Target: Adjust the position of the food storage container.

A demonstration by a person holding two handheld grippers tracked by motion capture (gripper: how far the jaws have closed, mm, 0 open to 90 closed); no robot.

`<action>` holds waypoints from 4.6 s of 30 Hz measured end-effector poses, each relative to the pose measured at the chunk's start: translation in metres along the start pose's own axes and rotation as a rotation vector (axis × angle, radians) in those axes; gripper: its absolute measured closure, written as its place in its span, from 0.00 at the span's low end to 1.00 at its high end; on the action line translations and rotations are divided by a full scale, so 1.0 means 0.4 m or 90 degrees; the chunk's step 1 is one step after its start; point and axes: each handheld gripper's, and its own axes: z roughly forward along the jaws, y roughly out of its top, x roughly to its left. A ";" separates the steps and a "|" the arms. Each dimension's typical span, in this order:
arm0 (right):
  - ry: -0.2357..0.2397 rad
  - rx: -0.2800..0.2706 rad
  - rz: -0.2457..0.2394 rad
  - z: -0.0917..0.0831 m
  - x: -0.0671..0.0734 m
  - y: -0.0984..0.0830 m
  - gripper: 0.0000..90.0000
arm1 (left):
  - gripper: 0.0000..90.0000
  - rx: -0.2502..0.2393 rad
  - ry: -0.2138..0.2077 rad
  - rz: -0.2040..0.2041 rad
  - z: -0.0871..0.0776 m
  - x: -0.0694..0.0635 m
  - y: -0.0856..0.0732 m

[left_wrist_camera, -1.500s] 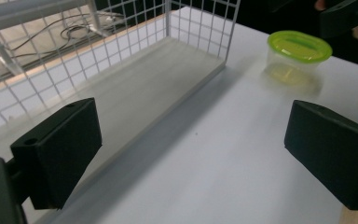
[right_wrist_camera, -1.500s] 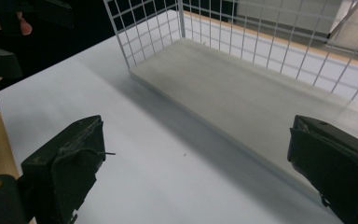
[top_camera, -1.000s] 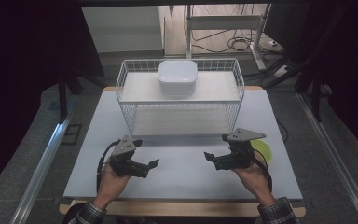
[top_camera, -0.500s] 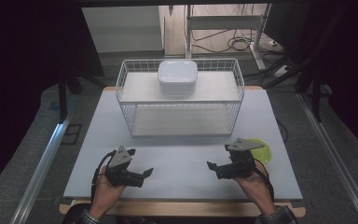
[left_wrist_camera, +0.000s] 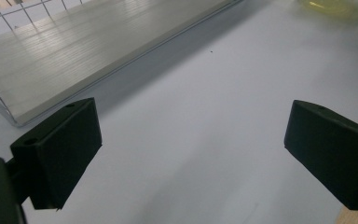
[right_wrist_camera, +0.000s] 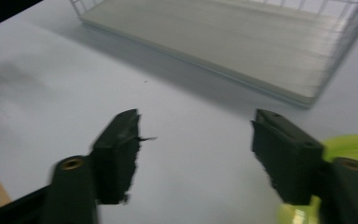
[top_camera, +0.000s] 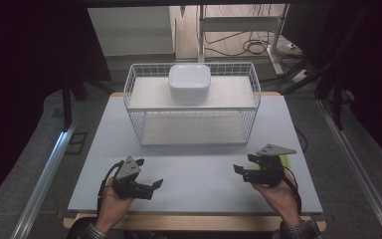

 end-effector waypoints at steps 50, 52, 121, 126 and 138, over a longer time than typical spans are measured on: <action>-0.228 0.044 0.133 -0.083 -0.252 -0.102 0.99 | 0.05 0.037 -0.017 0.003 0.022 -0.005 -0.006; -0.220 0.045 0.135 -0.076 -0.244 -0.098 0.99 | 0.05 0.037 -0.017 0.003 0.022 -0.006 -0.006; 0.047 0.120 0.066 0.127 0.034 -0.050 0.99 | 0.05 0.064 -0.026 0.030 0.038 -0.026 -0.005; 0.070 0.122 0.054 0.158 0.062 -0.028 0.99 | 0.05 0.065 -0.026 0.028 0.038 -0.026 -0.006; 0.098 0.132 0.040 0.223 0.091 0.004 0.99 | 0.05 0.070 -0.028 0.032 0.039 -0.025 -0.007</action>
